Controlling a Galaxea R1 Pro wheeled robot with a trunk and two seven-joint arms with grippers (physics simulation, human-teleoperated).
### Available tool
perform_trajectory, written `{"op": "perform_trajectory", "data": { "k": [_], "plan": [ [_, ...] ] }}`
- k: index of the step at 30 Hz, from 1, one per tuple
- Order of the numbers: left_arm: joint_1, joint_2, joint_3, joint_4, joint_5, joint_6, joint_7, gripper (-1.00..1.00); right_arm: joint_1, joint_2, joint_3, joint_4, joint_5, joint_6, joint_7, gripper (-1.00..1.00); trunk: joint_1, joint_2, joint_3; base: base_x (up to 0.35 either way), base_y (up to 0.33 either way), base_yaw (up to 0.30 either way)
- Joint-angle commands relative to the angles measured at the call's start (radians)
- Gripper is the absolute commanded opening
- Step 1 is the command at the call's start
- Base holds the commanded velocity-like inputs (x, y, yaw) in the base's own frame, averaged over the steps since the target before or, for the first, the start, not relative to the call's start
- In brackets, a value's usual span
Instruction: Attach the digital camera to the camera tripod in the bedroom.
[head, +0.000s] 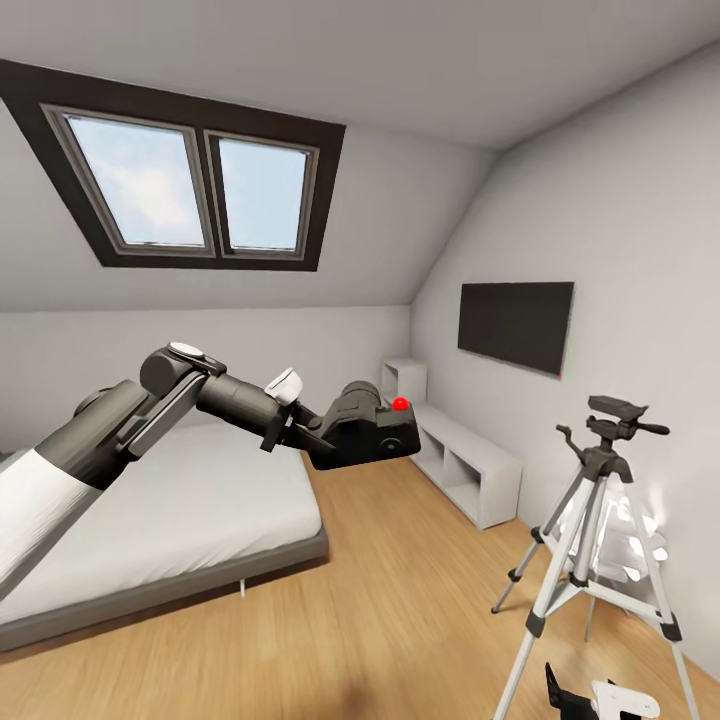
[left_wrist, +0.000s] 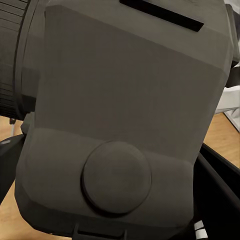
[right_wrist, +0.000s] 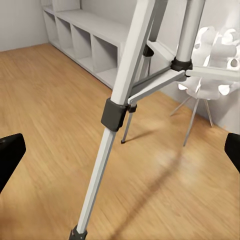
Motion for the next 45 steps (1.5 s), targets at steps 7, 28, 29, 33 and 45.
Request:
{"op": "perform_trajectory", "data": {
  "k": [7,28,29,33,45],
  "plan": [
    [-0.001,0.001,-0.002,0.000,0.006,0.008,0.001,-1.00,-0.001,0.000,0.001,0.004,-0.010,-0.005,0.007,1.00,-0.027,0.049,0.022,0.000,0.000,0.000],
    [-0.001,0.001,-0.002,0.000,0.006,0.008,0.001,-1.00,-0.001,0.000,0.001,0.004,-0.010,-0.005,0.007,1.00,-0.107,0.196,0.088,0.000,0.000,0.000],
    [-0.001,0.001,-0.002,0.000,0.006,0.008,0.001,-1.00,-0.001,0.000,0.001,0.004,-0.010,-0.005,0.007,1.00,-0.111,0.203,0.091,0.000,0.000,0.000],
    [-0.001,0.001,-0.002,0.000,0.006,0.008,0.001,-1.00,-0.001,0.000,0.001,0.004,-0.010,-0.005,0.007,1.00,-0.126,0.231,0.103,0.000,0.000,0.000],
    [-0.001,0.002,-0.002,0.001,0.006,0.008,0.002,-1.00,0.019,0.000,0.001,0.005,-0.010,0.099,-0.002,1.00,-0.142,0.259,0.116,0.000,0.000,0.000]
  ]
}}
